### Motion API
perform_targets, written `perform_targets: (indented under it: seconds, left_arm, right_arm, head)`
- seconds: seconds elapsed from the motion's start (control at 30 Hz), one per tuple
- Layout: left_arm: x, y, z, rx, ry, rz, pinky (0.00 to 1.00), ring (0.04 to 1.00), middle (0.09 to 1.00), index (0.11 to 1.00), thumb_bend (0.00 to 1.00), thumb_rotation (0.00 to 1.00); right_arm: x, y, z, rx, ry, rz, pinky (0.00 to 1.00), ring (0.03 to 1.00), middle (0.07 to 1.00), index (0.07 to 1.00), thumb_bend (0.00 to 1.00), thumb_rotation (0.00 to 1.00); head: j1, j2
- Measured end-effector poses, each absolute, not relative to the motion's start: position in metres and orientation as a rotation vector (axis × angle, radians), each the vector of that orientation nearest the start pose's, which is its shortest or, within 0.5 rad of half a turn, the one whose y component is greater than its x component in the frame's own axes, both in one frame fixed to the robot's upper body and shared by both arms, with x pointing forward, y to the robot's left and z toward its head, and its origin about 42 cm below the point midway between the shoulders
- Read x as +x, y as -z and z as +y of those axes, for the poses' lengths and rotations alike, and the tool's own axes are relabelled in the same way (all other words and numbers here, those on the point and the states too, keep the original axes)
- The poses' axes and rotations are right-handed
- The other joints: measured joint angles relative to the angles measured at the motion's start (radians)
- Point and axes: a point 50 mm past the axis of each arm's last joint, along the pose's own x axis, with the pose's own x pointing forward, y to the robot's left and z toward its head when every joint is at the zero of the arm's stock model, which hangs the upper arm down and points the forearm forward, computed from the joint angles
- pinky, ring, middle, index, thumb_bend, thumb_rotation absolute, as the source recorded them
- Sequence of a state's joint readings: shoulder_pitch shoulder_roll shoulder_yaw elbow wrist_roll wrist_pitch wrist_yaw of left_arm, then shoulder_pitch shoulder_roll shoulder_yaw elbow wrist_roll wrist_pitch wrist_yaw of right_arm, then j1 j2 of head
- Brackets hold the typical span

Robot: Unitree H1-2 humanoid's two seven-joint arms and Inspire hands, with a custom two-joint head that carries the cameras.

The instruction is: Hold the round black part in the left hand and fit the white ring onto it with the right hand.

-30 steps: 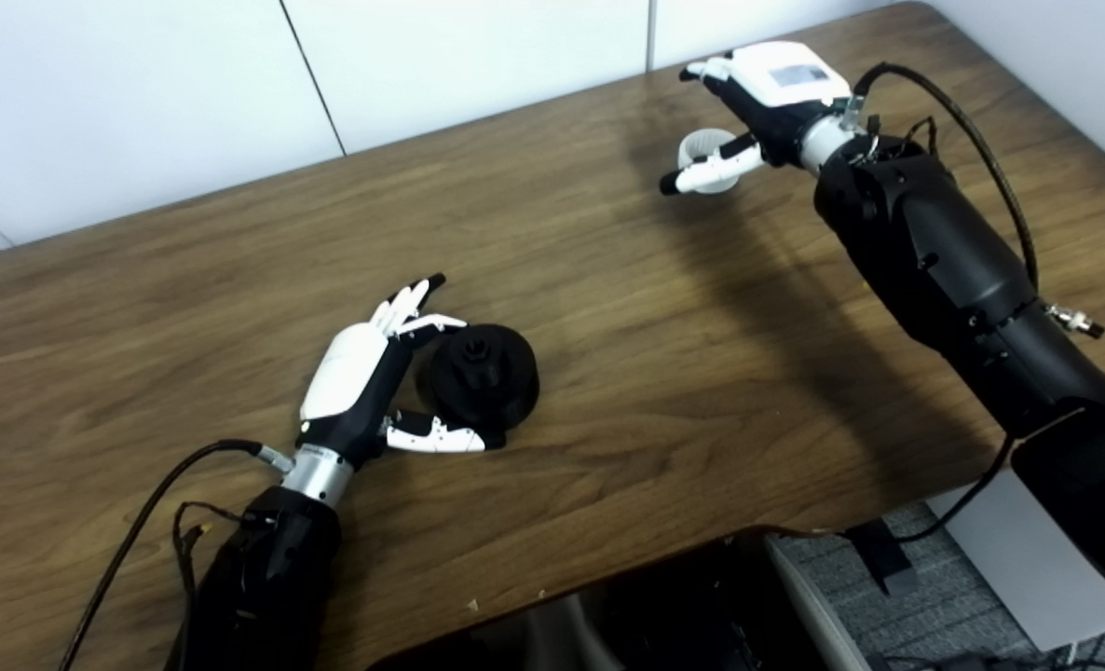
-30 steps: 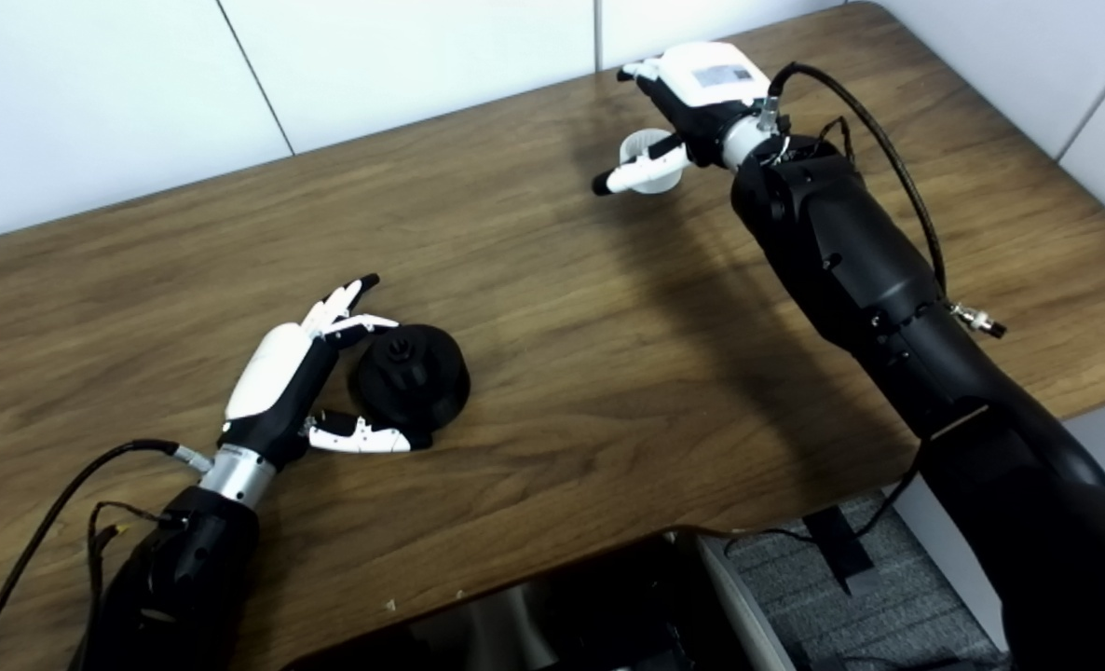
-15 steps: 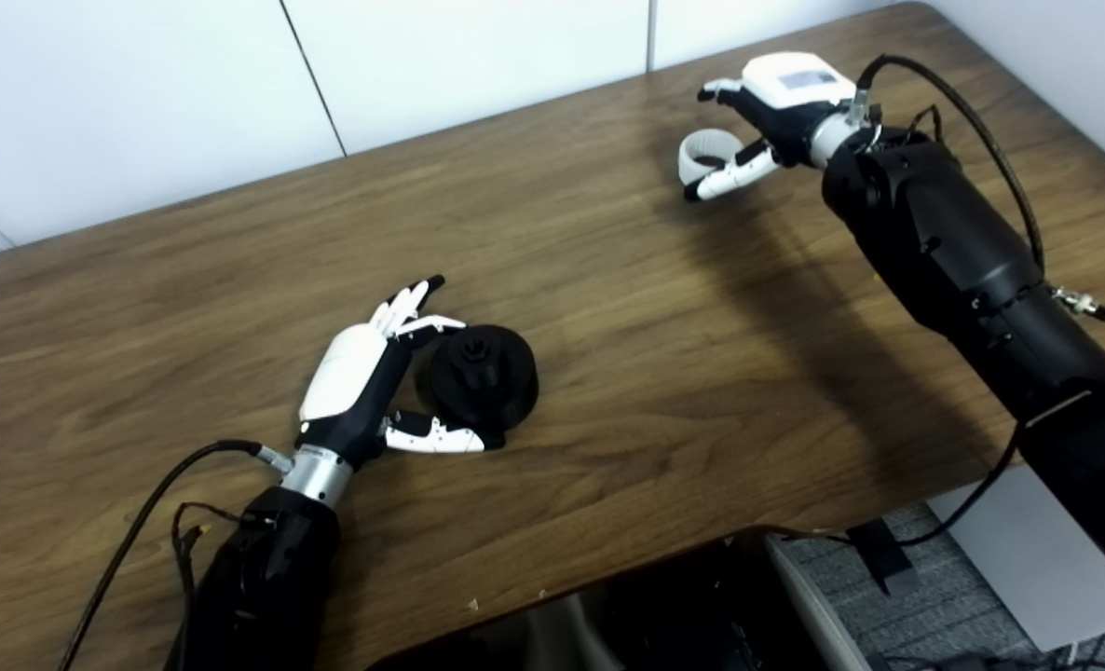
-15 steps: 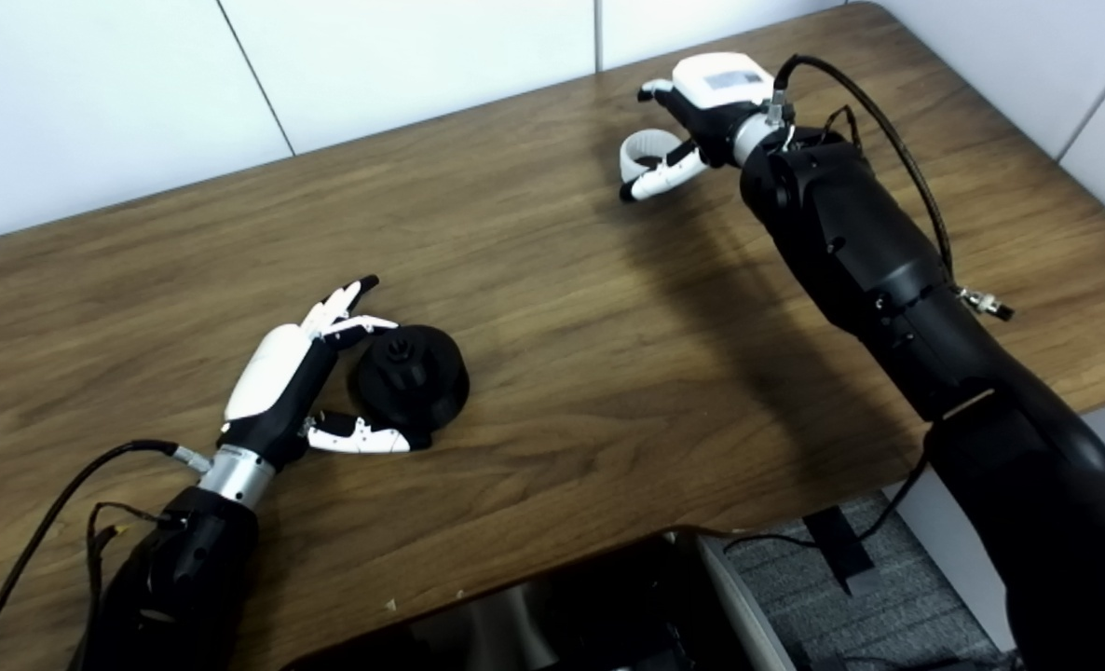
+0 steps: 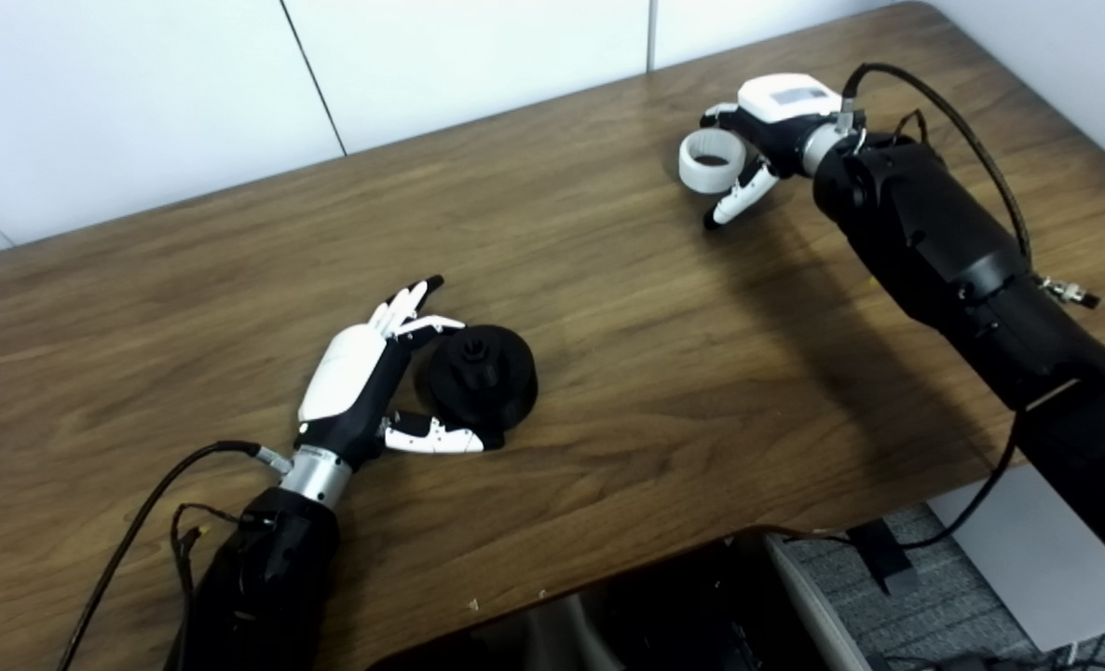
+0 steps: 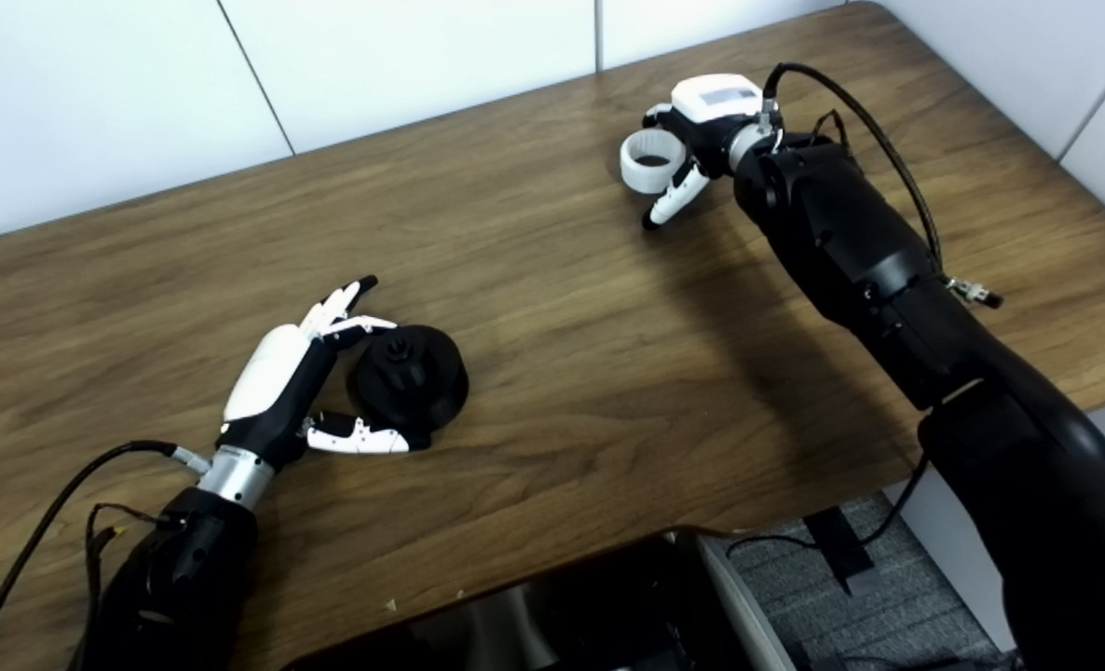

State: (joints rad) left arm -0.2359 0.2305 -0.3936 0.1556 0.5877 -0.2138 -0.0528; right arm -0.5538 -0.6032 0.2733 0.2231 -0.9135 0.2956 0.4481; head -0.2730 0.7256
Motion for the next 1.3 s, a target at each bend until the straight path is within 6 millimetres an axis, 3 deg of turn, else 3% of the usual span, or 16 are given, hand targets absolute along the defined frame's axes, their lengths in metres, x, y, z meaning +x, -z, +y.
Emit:
perform_targets:
  seconds: [0.37, 0.9, 1.3]
  left_arm:
    - [0.333, -0.113, 0.163, 0.853, 0.528, -0.326, 1.00, 1.000, 1.000, 0.639, 1.00, 0.37]
    - [0.330, -0.113, 0.164, 0.853, 0.522, -0.322, 1.00, 1.000, 1.000, 0.641, 1.00, 0.38]
    - [0.330, -0.113, 0.165, 0.853, 0.521, -0.322, 1.00, 1.000, 1.000, 0.638, 1.00, 0.39]
  right_arm:
    - [0.445, -0.231, -0.343, -1.535, -0.124, 0.188, 0.87, 0.873, 0.793, 0.826, 0.73, 0.28]
    - [0.447, -0.226, -0.343, -1.533, -0.092, 0.168, 0.87, 0.802, 0.692, 0.721, 0.64, 0.29]
    - [0.452, -0.227, -0.342, -1.548, -0.097, 0.179, 0.87, 0.799, 0.688, 0.707, 0.64, 0.31]
  head:
    - [0.006, 0.003]
    - [0.018, 0.015]
    - [0.018, 0.018]
